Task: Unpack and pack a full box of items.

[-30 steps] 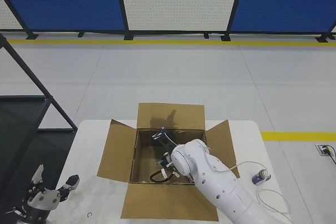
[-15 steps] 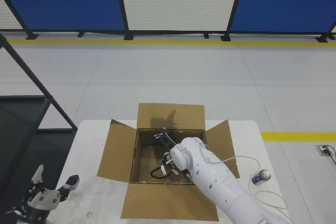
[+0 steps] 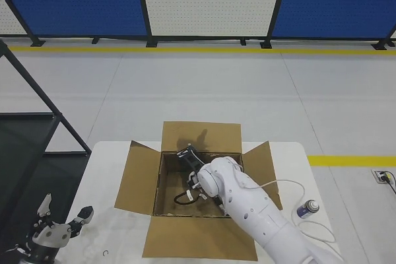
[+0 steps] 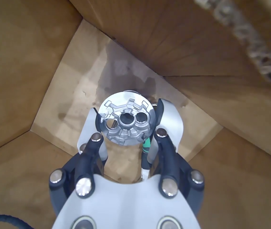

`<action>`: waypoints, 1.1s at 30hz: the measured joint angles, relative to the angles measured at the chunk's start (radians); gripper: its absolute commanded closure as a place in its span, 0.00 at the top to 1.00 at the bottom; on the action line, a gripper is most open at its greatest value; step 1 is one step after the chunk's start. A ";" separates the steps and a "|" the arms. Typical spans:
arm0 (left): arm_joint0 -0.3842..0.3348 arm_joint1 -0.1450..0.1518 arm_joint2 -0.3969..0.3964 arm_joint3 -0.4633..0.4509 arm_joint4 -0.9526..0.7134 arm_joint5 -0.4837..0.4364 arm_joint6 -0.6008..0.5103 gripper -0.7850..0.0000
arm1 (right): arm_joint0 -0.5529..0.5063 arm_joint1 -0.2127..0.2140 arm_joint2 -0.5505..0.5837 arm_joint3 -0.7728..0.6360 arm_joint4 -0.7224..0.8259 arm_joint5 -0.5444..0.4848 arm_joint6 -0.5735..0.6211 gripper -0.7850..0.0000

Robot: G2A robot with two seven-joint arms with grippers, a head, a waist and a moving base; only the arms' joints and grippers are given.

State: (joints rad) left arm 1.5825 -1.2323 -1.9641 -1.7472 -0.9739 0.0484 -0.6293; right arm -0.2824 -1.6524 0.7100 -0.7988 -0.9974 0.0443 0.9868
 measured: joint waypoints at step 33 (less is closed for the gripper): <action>0.000 0.000 0.000 0.000 0.000 0.000 0.000 1.00 | -0.473 0.164 0.282 -0.948 -0.317 -0.099 0.153 0.00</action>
State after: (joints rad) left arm 1.5825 -1.2323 -1.9641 -1.7472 -0.9739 0.0484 -0.6293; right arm -0.7558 -1.4884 0.9924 -1.7466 -1.3144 -0.0547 1.1403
